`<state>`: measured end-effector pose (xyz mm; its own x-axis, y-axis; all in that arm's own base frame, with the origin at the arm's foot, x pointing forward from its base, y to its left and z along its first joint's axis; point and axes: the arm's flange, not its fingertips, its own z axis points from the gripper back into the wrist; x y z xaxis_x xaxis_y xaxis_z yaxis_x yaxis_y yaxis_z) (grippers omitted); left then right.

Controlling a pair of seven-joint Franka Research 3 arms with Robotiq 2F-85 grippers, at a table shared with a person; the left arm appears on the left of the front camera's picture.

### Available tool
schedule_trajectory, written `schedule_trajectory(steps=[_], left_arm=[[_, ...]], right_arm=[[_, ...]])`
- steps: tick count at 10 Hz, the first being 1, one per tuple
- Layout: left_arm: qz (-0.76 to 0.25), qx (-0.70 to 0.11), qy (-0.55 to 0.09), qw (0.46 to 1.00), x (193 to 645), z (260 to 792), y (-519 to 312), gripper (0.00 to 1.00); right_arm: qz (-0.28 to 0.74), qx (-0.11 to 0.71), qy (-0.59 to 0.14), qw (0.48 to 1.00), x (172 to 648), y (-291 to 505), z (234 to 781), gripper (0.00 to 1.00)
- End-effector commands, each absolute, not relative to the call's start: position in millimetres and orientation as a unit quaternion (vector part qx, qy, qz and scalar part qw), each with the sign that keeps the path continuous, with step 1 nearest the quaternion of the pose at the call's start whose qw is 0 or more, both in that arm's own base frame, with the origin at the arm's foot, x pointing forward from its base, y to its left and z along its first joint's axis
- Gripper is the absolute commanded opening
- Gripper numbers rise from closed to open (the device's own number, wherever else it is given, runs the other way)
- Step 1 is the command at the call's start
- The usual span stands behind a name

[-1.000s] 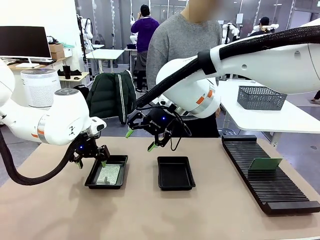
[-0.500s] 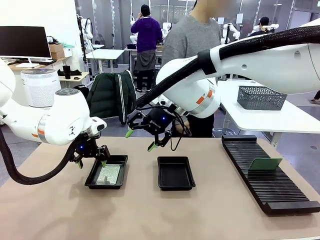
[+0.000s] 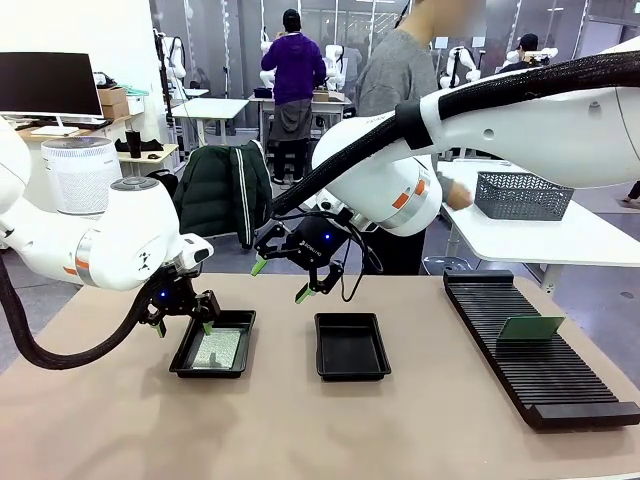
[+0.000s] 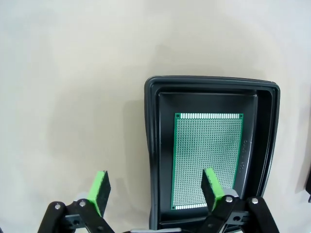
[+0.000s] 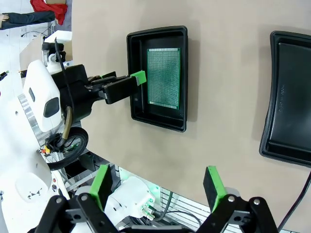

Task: Inspect and transfer BCBs to ESD trays.
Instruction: Pick up the ESD tray and place it on the left side of the table.

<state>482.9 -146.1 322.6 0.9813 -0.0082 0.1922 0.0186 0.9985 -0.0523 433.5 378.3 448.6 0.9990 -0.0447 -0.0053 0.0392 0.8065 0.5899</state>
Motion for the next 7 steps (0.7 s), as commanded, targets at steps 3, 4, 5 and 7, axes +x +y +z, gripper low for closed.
schedule_trajectory(steps=[3,4,5,7], left_arm=[[-0.003,-0.027,-0.098,0.995,486.8,314.1,-147.9,0.63],[-0.003,-0.027,-0.099,0.995,486.9,313.0,-147.7,0.43],[-0.002,-0.027,-0.099,0.995,487.2,312.7,-147.1,0.25],[-0.001,-0.026,-0.096,0.995,488.9,310.7,-147.6,0.00]], right_arm=[[-0.023,0.310,-0.004,0.950,433.2,377.6,448.2,1.00],[-0.023,0.310,-0.004,0.950,433.2,377.6,448.2,1.00],[-0.023,0.310,-0.004,0.950,433.2,377.6,448.2,1.00],[-0.023,0.310,-0.004,0.950,433.2,377.6,448.2,1.00]])
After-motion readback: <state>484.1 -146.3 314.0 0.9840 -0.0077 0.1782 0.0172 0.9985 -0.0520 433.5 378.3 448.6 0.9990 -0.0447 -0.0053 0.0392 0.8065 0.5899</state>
